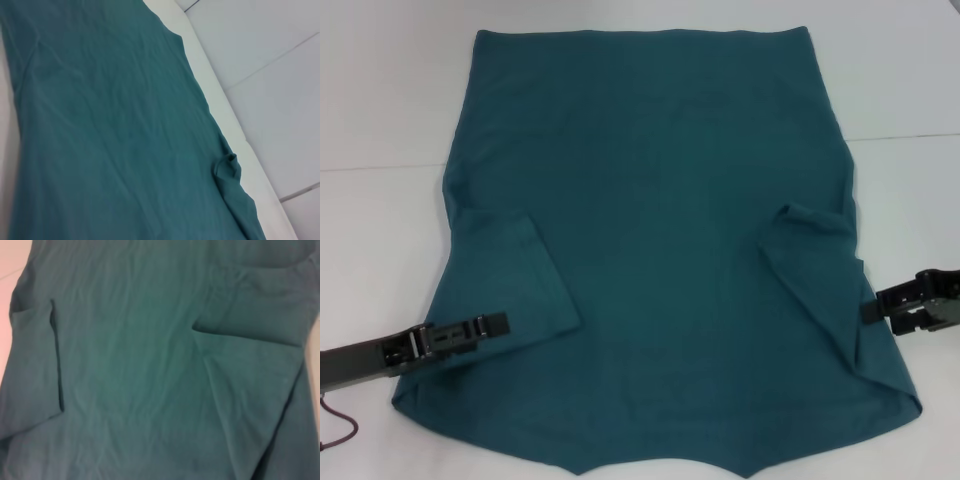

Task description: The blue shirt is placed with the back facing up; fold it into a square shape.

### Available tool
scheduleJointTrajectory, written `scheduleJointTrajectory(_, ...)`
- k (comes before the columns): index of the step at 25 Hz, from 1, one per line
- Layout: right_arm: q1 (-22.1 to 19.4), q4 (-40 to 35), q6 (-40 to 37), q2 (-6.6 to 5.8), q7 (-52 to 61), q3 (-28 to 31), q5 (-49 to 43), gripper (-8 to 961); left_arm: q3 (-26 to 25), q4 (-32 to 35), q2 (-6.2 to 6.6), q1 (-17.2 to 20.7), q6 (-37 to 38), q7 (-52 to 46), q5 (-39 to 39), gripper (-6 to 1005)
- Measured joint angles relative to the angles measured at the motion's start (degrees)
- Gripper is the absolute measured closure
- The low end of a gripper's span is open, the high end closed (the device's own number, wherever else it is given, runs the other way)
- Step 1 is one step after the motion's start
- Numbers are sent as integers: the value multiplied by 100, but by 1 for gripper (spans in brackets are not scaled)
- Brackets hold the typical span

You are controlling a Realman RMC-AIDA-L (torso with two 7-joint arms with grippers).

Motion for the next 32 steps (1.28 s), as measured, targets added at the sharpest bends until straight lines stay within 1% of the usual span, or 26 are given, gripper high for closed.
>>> scheduleJointTrajectory(9,15,613,577,81,-35,28,6,329,-61,-4,0,32,-2,-7,-5,126)
scheduleJointTrajectory(13,23,699,720,103,-35,39,25,329,-74,-3,0,44,-16,6,-5,127)
scheduleJointTrajectory(19,65,735,846,182,7,43,68,329,-79,-73,3,52,-97,30,-5,126)
scheduleJointTrajectory(32,242,944,913,194,7,48,135,329,-79,-81,0,53,-134,46,-4,127)
